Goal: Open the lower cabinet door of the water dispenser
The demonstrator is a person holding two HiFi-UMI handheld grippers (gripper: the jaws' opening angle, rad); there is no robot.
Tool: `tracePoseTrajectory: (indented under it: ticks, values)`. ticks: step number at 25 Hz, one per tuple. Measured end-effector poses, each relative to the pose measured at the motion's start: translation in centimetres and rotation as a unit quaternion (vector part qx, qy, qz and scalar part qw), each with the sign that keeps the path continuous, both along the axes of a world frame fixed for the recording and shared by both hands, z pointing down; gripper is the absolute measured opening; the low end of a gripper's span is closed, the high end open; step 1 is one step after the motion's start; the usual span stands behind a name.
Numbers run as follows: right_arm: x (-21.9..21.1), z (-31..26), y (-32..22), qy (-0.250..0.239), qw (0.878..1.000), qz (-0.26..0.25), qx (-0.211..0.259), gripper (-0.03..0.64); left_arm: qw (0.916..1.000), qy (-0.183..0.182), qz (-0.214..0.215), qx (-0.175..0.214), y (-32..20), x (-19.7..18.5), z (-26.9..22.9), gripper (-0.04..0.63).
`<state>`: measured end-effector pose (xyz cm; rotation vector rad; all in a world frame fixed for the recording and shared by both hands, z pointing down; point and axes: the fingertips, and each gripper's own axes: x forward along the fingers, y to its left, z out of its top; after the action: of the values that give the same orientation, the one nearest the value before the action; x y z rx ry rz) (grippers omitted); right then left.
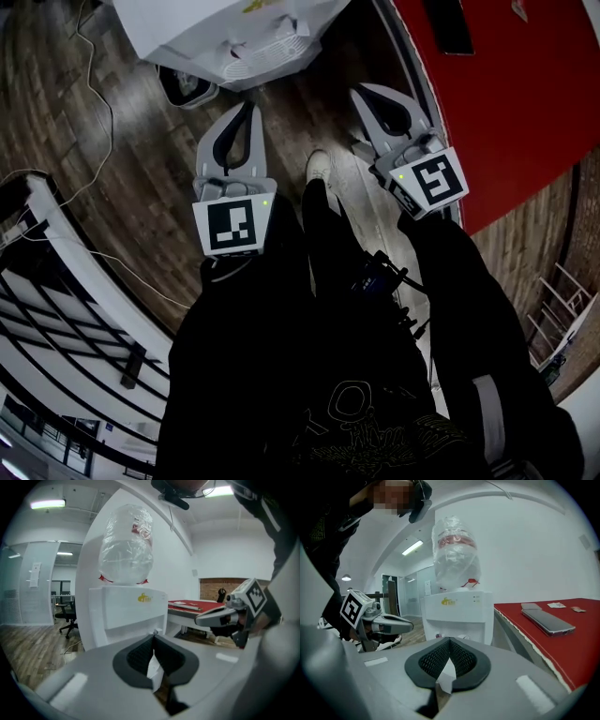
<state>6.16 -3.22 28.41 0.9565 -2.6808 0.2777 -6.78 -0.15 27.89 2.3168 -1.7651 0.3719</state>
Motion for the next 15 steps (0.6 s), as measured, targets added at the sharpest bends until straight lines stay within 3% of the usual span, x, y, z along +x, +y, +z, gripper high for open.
tracePoseTrajectory:
  ticks: [10, 15]
  values:
    - [-1.0, 7.0, -2.0, 0.031, 0.999, 0.011, -0.021, -0.002, 0.9994, -0.006, -0.031, -0.011, -0.8, -2.0, 3.9, 0.006]
    - [-1.6, 10.2, -2.3, 0.052, 0.998, 0.004, -0.026, -0.002, 0.998, -0.037, -0.021, -0.046, -1.0, -2.5, 6.9, 0.006]
